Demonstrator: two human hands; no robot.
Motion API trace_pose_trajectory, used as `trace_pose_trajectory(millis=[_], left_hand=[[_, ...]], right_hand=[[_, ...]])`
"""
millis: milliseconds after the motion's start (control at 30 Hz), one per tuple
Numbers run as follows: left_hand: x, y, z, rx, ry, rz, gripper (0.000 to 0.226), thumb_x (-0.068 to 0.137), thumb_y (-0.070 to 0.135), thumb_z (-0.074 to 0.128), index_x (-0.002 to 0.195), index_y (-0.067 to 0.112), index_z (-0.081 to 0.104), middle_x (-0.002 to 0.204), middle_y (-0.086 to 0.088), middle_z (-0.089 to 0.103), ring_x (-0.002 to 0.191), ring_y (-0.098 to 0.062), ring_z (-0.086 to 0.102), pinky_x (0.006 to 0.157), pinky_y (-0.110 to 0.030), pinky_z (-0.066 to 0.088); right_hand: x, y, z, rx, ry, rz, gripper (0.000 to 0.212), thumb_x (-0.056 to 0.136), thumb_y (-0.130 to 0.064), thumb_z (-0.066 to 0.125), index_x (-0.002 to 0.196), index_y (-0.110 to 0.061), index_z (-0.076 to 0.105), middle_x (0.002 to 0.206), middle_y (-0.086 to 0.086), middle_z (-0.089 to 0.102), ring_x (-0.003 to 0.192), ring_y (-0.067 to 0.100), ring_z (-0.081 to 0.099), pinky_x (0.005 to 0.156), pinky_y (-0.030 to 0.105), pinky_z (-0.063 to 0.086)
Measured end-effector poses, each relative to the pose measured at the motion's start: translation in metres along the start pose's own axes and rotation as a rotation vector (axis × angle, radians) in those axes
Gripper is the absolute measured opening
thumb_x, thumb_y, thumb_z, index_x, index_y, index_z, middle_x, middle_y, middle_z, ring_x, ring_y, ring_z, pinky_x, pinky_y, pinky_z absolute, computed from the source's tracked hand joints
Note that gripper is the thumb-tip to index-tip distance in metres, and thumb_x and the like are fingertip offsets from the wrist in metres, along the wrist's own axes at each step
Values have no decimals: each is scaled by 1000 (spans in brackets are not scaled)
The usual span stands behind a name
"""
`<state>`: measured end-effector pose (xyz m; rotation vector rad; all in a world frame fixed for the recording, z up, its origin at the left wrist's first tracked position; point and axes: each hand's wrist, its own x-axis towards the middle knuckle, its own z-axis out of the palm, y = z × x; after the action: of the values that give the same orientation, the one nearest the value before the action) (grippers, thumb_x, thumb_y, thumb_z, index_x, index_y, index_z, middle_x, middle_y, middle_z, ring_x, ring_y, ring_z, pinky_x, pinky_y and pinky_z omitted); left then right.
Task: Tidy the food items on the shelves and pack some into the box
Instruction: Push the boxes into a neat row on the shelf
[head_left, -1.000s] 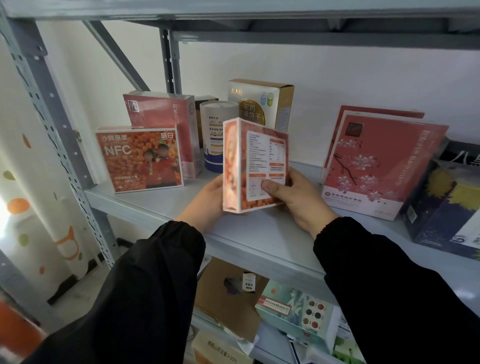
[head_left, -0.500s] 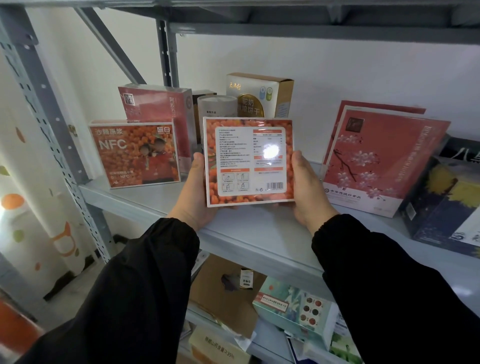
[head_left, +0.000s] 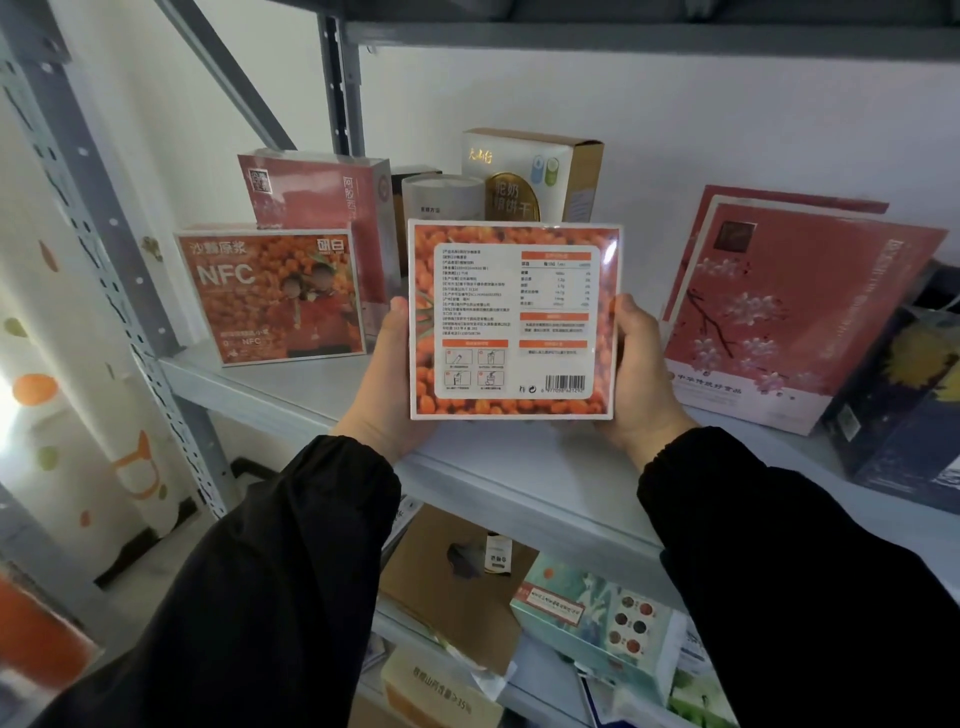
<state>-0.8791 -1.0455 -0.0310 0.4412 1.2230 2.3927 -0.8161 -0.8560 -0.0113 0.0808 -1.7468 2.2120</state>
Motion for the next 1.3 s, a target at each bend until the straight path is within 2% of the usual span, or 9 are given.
trace_pose_trajectory(millis=[233, 433, 533, 633, 767, 867, 1000, 1100, 1300], left_hand=[[0, 0, 3, -7, 21, 20, 55, 107, 59, 27, 127, 26, 67, 132, -9, 71, 126, -33, 65, 114, -57, 43], [6, -1, -4, -38, 5, 9, 63, 104, 65, 28, 143, 24, 57, 144, -12, 63, 136, -37, 57, 120, -62, 35], [5, 3, -1, 42, 56, 13, 69, 104, 67, 21, 138, 22, 61, 138, -11, 67, 129, -35, 63, 111, -61, 44], [7, 0, 0, 459, 88, 160, 46, 104, 42, 58, 146, 25, 50, 139, -1, 63, 118, -16, 70, 100, -55, 57], [9, -7, -9, 510, 13, 152, 99, 73, 55, 89, 155, 31, 39, 139, 0, 64, 125, -21, 66, 103, -53, 54], [10, -7, -10, 627, -23, 170, 119, 52, 73, 90, 154, 37, 40, 144, 3, 58, 126, -9, 63, 108, -51, 51], [15, -10, -13, 568, -34, 142, 115, 54, 70, 92, 151, 35, 44, 144, -4, 59, 131, -14, 60, 108, -57, 51], [17, -11, -16, 522, -72, 121, 102, 58, 63, 95, 146, 38, 50, 142, -8, 62, 135, -29, 58, 109, -64, 46], [17, -10, -16, 445, -131, 75, 98, 68, 51, 93, 152, 29, 47, 145, -10, 61, 133, -34, 60, 106, -63, 50]], right_hand=[[-4, 0, -2, -57, -22, -14, 50, 108, -51, 24, 122, -30, 67, 117, -1, 78, 113, 23, 73, 99, 50, 58], [-5, -5, -4, -89, -63, 61, 25, 103, -37, 49, 118, -27, 67, 112, 0, 79, 107, 23, 76, 100, 58, 57], [-1, -3, -7, -112, 15, 70, 27, 105, -36, 56, 125, -21, 67, 119, 5, 78, 110, 27, 75, 101, 58, 55], [0, -1, -9, -165, 84, 0, 24, 100, -38, 67, 119, -24, 70, 116, 0, 78, 108, 22, 76, 103, 53, 56], [-1, 2, -3, -168, 2, 19, 71, 74, -75, 72, 122, -23, 71, 120, 4, 77, 114, 26, 73, 106, 54, 52], [4, 7, -3, -135, -92, 72, 69, 88, -63, 62, 139, -16, 63, 131, 11, 72, 124, 33, 67, 110, 63, 47], [10, 13, -8, -162, -137, 70, 55, 91, -50, 70, 142, -29, 63, 141, 7, 66, 132, 32, 60, 111, 62, 47], [7, 13, -5, -213, -199, 107, 70, 82, -63, 77, 145, -41, 58, 148, 1, 61, 139, 27, 55, 118, 60, 39], [10, 18, -8, -232, -266, 115, 90, 81, -65, 77, 157, -32, 42, 148, 6, 60, 139, 31, 55, 119, 61, 37]])
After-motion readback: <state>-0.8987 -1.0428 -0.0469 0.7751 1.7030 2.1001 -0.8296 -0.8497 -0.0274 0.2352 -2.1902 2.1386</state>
